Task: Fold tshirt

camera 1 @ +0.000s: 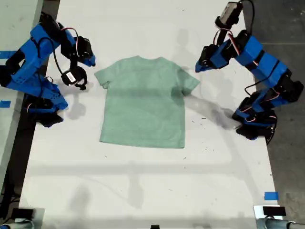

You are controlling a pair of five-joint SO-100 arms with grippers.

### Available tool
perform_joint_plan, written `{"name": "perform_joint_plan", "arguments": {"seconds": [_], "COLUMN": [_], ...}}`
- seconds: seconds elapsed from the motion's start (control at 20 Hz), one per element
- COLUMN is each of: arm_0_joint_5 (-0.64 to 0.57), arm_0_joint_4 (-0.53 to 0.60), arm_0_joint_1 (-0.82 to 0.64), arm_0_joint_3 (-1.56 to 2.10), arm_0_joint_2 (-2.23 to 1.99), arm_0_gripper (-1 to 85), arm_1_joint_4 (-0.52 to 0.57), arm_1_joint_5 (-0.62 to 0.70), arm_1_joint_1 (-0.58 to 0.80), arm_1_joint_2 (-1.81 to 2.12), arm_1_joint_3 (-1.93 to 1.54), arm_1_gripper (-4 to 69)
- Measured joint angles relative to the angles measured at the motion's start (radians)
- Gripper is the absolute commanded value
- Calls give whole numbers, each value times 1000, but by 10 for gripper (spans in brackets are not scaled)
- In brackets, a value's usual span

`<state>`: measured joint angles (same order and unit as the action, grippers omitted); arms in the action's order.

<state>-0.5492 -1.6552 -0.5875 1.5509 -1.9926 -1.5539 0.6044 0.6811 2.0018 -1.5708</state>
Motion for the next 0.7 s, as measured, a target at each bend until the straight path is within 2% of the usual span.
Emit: {"name": "perform_joint_plan", "arguments": {"seconds": [0.3,0.35,0.55,0.7], "arm_0_joint_5": [-87,-97,-115,-129], "arm_0_joint_4": [-52,-54,-52,-28], "arm_0_joint_1": [-135,-141,-149,-149], "arm_0_joint_3": [-83,-83,-83,-83], "arm_0_joint_2": [204,224,262,282], "arm_0_gripper": [0,0,0,0], "arm_1_joint_4": [-17,-17,-9,74], "arm_1_joint_5": [135,153,222,276], "arm_1_joint_1": [91,100,127,150], "arm_1_joint_2": [-110,-117,-138,-160], "arm_1_joint_3": [58,58,41,-75], "arm_1_gripper": [-8,10,170,230]}}
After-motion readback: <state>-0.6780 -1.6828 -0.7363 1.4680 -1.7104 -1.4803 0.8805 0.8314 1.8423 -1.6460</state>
